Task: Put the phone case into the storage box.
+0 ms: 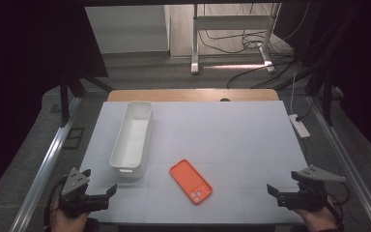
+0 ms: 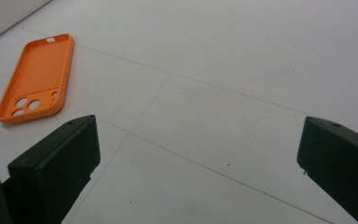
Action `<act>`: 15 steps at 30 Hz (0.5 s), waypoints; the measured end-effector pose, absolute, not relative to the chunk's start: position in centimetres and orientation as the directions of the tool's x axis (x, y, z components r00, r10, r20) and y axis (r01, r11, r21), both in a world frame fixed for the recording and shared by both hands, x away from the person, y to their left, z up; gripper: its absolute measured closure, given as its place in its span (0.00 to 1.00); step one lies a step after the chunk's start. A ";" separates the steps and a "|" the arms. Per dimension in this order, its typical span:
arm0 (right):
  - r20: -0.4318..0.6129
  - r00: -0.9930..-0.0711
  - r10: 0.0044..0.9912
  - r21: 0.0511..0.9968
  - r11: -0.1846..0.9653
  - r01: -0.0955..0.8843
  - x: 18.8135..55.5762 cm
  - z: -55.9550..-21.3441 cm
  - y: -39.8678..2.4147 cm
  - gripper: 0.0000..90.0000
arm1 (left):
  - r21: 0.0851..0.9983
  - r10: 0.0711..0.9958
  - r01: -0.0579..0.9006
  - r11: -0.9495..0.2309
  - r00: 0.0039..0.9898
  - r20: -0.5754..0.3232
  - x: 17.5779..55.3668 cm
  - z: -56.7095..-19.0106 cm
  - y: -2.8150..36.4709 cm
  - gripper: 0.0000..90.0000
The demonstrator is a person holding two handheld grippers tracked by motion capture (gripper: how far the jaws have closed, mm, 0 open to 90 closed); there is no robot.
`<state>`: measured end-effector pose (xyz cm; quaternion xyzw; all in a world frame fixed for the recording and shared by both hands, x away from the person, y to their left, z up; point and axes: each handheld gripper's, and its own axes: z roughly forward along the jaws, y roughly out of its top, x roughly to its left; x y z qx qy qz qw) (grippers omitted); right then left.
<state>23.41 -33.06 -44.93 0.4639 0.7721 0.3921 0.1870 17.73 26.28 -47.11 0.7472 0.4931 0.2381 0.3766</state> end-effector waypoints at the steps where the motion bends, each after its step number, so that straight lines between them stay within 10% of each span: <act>1: 0.074 -0.503 0.861 0.779 0.265 0.568 23.4 -44.9 -33.0 0.00 | 0.797 0.916 0.559 -0.228 0.400 -0.018 17.7 -47.1 26.3 0.00; 15: 0.075 -0.523 0.849 0.765 0.287 0.576 23.6 -45.0 -32.8 0.00 | 0.792 0.912 0.564 -0.235 0.410 -0.021 17.8 -47.2 26.3 0.01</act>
